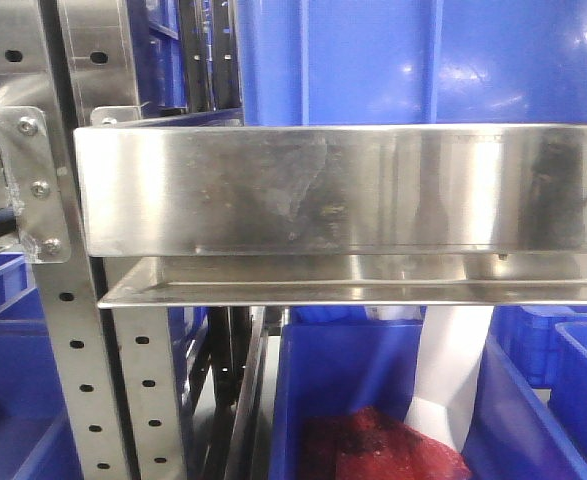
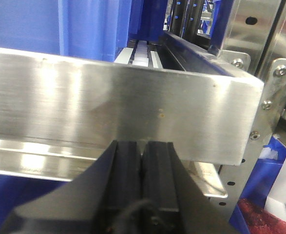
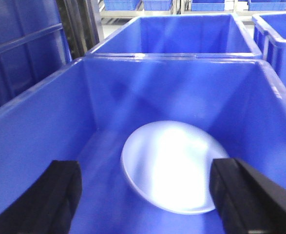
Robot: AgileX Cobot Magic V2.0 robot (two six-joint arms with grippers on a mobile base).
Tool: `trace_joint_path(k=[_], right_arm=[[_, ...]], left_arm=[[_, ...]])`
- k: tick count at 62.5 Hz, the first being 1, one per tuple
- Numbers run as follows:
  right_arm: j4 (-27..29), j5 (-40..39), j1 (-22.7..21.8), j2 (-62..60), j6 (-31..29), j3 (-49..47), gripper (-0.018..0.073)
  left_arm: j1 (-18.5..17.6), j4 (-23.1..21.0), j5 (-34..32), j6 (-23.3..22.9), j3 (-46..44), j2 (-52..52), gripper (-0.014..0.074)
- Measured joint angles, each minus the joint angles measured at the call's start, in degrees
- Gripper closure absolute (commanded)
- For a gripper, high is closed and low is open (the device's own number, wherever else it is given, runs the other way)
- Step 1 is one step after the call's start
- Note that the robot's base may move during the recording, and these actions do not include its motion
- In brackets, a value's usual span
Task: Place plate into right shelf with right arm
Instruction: 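Raise and withdraw the right gripper from the blue bin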
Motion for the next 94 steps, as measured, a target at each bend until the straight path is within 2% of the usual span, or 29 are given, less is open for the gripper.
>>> trace_joint_path(k=[7,12,15,20,24,55,94], right_arm=[[0.0,3.3,0.0,-4.7,0.0,0.0,0.0068],[0.0,5.7,0.0,-8.4,0.0,0.0,0.0223],[0.0,7.0,0.0,-10.8,0.0,-0.1,0.0356],[-0.6,10.0,0.0,-14.5,0.0,-0.3,0.0523],[-1.1,12.2,0.0,-17.8,0.0,-0.3,0.0499],[-2.1,33.1,0.0,-37.4,0.0,0.3,0.0505],[-2.6,33.8,0.0,-39.2,0.0,1.7,0.0505]], left_arm=[[0.0,0.0,0.0,0.0,0.0,0.0,0.0643],[0.0,0.0,0.0,0.0,0.0,0.0,0.0643],[0.0,0.0,0.0,0.0,0.0,0.0,0.0643],[0.0,0.0,0.0,0.0,0.0,0.0,0.0643],[0.0,0.0,0.0,0.0,0.0,0.0,0.0643],[0.0,0.0,0.0,0.0,0.0,0.0,0.0643],[0.0,0.0,0.0,0.0,0.0,0.0,0.0643]])
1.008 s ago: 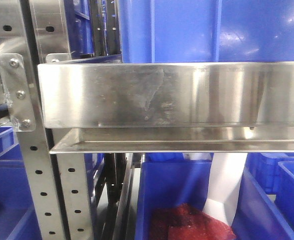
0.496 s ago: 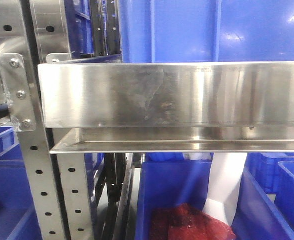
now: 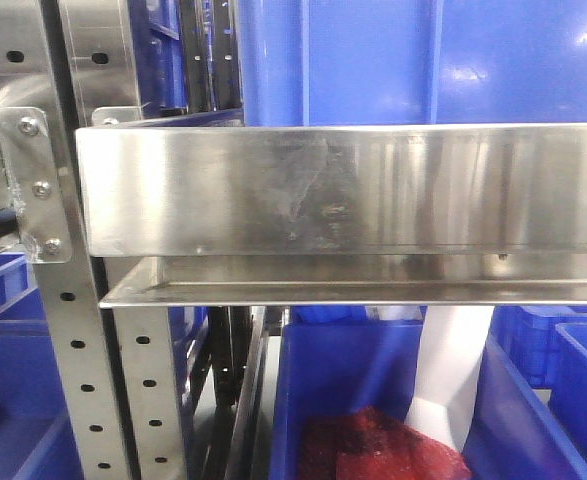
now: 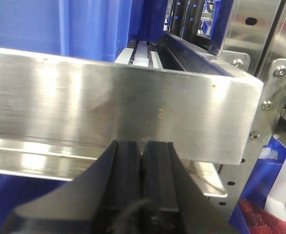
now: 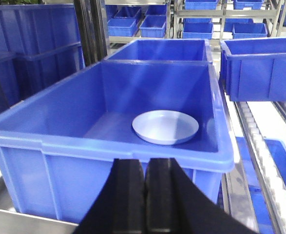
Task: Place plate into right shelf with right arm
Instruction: 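Raise and withdraw the right gripper from the blue bin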
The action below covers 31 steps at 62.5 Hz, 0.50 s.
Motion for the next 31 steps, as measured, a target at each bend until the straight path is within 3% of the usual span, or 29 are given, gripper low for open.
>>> trace_joint_path(k=[10,18,25,31], right_arm=[[-5.3,-8.6,-1.3,-4.2,0.0,8.1,0.0505],[-8.2,-21.3,-5.0,-10.4,0.0,20.0,0.0505],[-7.6,-31.6,-9.2,-14.9,0.0,30.2,0.0505],[-3.5,-36.5,-14.1,-17.2,0.0,38.0,0.0505]], left_arm=[[0.0,0.0,0.0,0.0,0.0,0.0,0.0643],[0.0,0.0,0.0,0.0,0.0,0.0,0.0643],[0.0,0.0,0.0,0.0,0.0,0.0,0.0643],[0.0,0.0,0.0,0.0,0.0,0.0,0.0643]])
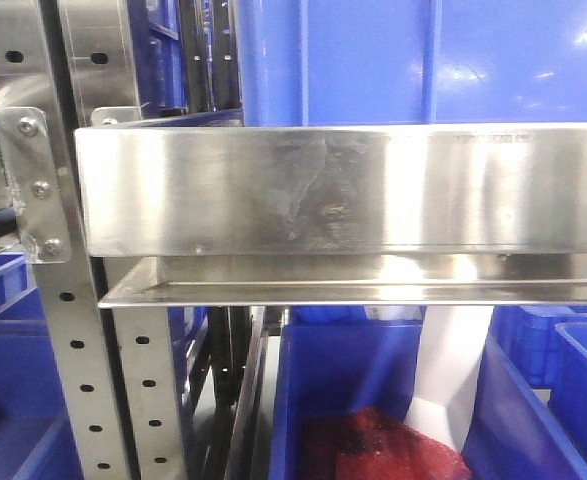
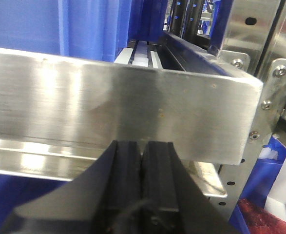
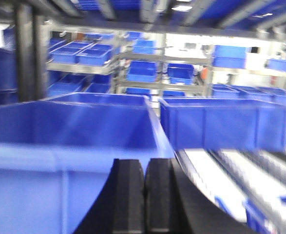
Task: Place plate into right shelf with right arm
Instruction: 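Raise and withdraw the right gripper from the blue bin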
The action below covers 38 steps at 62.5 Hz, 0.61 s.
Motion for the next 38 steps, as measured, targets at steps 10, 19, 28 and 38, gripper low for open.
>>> trace_joint_path(k=[10,19,28,38], right_arm=[[4.8,-1.5,-4.9,-1.6,0.0,8.2,0.0505],[5.4,-3.1,-5.2,-3.3,-1.6,14.2,0.0505],[5.7,-4.1,-4.8,-6.7,-3.1,19.2,0.0505],[6.1,-5.1,-1.0,-10.1,-3.5,23.5,0.0505]], left_arm=[[0.0,0.0,0.0,0.0,0.0,0.0,0.0643],[0.0,0.0,0.0,0.0,0.0,0.0,0.0643],[0.0,0.0,0.0,0.0,0.0,0.0,0.0643],[0.0,0.0,0.0,0.0,0.0,0.0,0.0643]])
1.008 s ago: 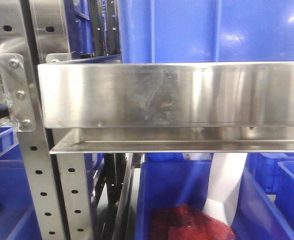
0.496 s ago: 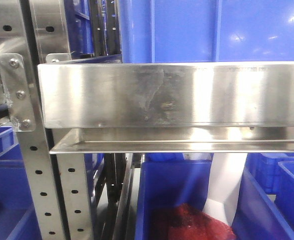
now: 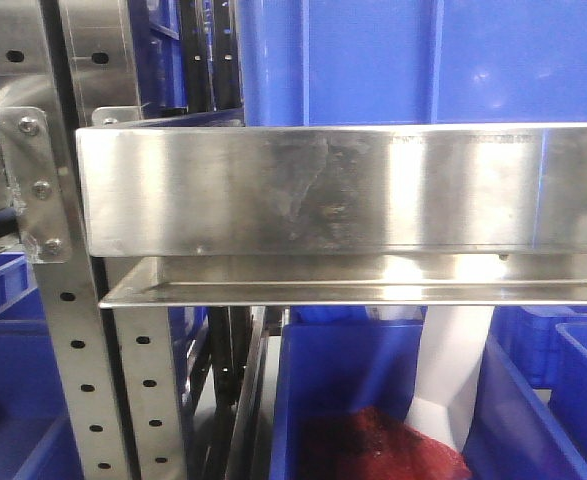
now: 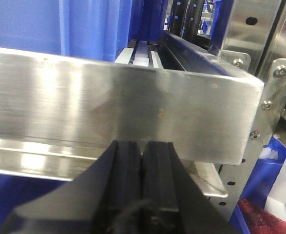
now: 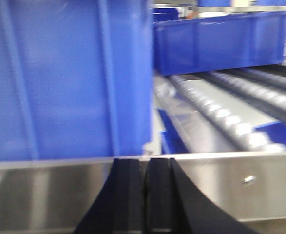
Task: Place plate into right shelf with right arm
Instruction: 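Raise and withdraw the right gripper from the blue bin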
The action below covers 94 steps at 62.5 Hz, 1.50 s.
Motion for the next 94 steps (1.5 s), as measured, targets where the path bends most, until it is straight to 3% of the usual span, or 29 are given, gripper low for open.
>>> trace_joint_path(k=[12,36,94], right_arm=[[0.1,-1.8,3.6,-1.0,-0.3,2.4,0.0505],[0.2,-6.0,4.1,-1.6,-0.3,7.3,0.0505],[0.2,-2.9,5.8,-1.6,-0.3,7.3,0.0505]], left_arm=[[0.0,0.0,0.0,0.0,0.0,0.0,0.0643],[0.0,0.0,0.0,0.0,0.0,0.0,0.0643],[0.0,0.0,0.0,0.0,0.0,0.0,0.0643]])
